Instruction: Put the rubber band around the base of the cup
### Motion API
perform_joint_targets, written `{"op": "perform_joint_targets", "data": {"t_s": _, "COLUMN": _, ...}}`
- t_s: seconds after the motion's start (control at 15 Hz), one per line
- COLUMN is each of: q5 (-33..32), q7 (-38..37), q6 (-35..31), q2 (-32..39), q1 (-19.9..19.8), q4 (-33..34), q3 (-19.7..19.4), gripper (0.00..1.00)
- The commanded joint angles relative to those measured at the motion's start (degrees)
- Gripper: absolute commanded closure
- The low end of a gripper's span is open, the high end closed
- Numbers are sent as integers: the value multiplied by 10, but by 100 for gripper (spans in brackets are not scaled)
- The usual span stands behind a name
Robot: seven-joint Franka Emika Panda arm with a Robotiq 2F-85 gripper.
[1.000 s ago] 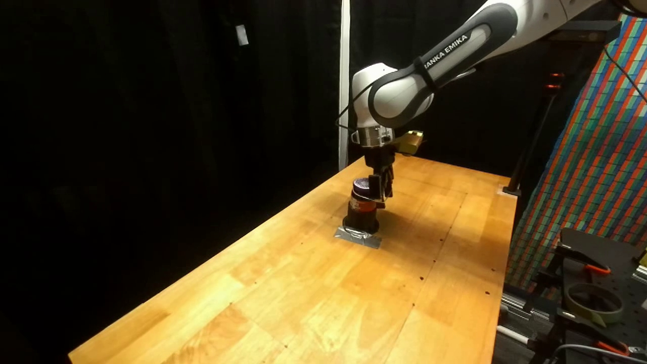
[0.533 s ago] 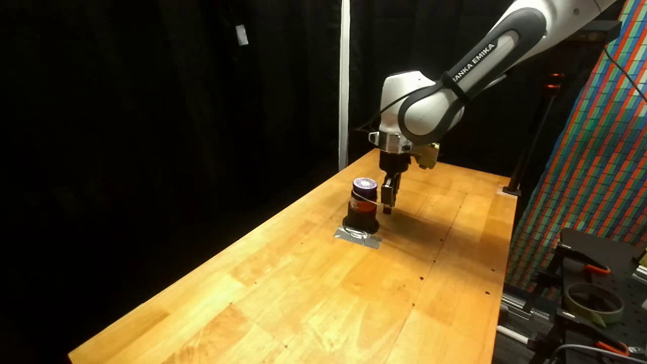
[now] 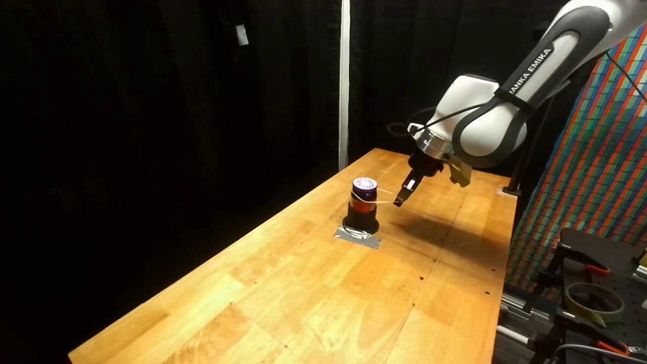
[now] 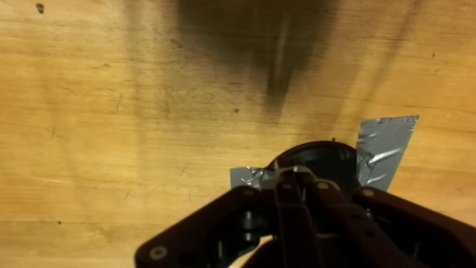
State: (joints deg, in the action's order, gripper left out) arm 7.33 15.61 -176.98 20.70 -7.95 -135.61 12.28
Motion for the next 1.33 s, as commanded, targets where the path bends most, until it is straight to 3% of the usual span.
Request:
{"op": "perform_joint_targets", "data": {"t_s": 0.0, "q5": 88, "q7": 70, "q6": -153, "q2": -14, "q1": -115, "q4": -81, "q3": 156, "gripper": 90}}
{"op": "perform_joint_targets", "data": {"t_s": 0.13, "q5": -16, "q7": -5, "q6": -241, "q2": 23, "q1": -206, "q4": -95, "q3": 247, "gripper": 90}}
{"op": "perform_joint_targets", "data": {"t_s": 0.2, "q5": -37, "q7": -9, "q6": -286, "q2": 33, "q1": -249, "q4": -109, "q3": 290, "gripper": 91}}
{"op": "perform_joint_targets", "data": {"t_s": 0.27, "q5": -86, "q7": -32, "q6": -328, "q2": 43, "q1": -288, "q4": -124, "q3": 316, "gripper": 90}}
{"op": "perform_joint_targets", "data": {"t_s": 0.33, "q5": -116, "q7": -37, "q6": -371, "q2": 54, "q1": -320, "q4": -144, "q3": 334, "gripper": 92}}
{"op": "perform_joint_targets", "data": {"t_s": 0.47, "q5": -168, "q7": -39, "q6": -456, "q2": 83, "q1": -350, "q4": -163, "q3": 327, "gripper": 92}}
{"op": "perform_joint_targets", "data": {"t_s": 0.53, "q5": -183, "q7": -34, "q6": -484, "q2": 89, "q1": -358, "q4": -173, "q3": 317, "gripper": 91}}
{"op": "perform_joint_targets", "data": {"t_s": 0.6, "q5": -255, "q7": -106, "q6": -513, "q2": 69, "q1": -295, "q4": -178, "q3": 224, "gripper": 91}}
{"op": "perform_joint_targets", "data": {"t_s": 0.87, "q5": -353, "q7": -161, "q6": -585, "q2": 85, "q1": -222, "q4": -178, "q3": 84, "gripper": 90}}
{"op": "perform_joint_targets", "data": {"t_s": 0.93, "q5": -392, "q7": -199, "q6": -562, "q2": 76, "q1": -216, "q4": -182, "q3": 63, "gripper": 67}}
{"op": "perform_joint_targets", "data": {"t_s": 1.0, "q5": -366, "q7": -190, "q6": -566, "q2": 78, "q1": -177, "q4": -169, "q3": 35, "gripper": 66}}
{"op": "perform_joint_targets", "data": {"t_s": 1.07, "q5": -377, "q7": -201, "q6": -565, "q2": 80, "q1": -164, "q4": -169, "q3": 14, "gripper": 86}}
{"op": "perform_joint_targets", "data": {"t_s": 1.2, "q5": -374, "q7": -202, "q6": -563, "q2": 83, "q1": -144, "q4": -166, "q3": -5, "gripper": 69}}
{"op": "perform_joint_targets", "data": {"t_s": 1.27, "q5": -374, "q7": -203, "q6": -563, "q2": 83, "q1": -139, "q4": -166, "q3": -7, "gripper": 66}}
